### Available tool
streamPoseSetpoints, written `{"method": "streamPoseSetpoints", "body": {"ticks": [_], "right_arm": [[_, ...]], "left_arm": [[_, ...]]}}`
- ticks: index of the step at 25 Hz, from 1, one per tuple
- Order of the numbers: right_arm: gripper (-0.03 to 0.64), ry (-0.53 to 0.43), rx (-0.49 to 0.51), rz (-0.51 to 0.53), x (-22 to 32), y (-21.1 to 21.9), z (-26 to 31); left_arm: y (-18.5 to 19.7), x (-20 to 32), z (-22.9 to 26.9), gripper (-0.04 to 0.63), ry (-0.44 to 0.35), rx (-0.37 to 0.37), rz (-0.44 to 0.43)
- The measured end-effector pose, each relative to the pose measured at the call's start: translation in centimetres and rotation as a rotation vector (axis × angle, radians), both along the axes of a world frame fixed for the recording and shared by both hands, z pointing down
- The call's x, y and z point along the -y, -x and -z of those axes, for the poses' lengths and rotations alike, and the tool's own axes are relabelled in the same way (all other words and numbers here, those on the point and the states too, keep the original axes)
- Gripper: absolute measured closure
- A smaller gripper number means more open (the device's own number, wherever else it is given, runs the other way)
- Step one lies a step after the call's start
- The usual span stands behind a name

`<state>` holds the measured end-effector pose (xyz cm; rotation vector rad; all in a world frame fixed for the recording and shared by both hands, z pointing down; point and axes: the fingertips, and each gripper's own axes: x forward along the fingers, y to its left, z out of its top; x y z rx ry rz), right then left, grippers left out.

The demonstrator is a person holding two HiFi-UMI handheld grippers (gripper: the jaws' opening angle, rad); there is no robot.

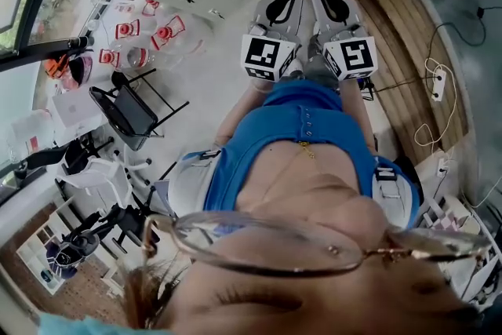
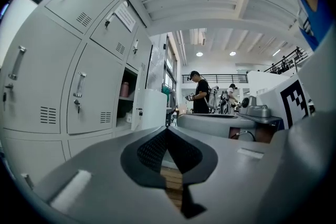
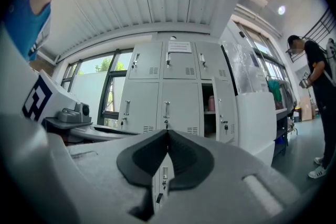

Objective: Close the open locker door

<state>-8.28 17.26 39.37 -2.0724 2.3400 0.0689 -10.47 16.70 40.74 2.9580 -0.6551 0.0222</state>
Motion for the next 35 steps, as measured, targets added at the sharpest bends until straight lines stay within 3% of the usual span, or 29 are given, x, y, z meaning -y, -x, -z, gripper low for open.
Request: {"method": "streamPoseSetpoints", "body": {"ticks": [13,23,35], "right_arm": [[0.615,-0.015,0.001,0.054,9.0,-6.9,1.2],[0.615,-0.019,0.001,0.128,16.2,-13.0,2.6],[0.615,-0.019,-0.009,0.199,21.0,-19.3,2.4]], "left_arm": [[-6.9,9.3,1.2,0.604,-0.023,-0.002,0.048],[-12.6,16.4,2.3,0.603,-0.018,-0.005,0.134],[-18.7,21.3,2.0,0.603,-0.015,-0.010,0.205]]}}
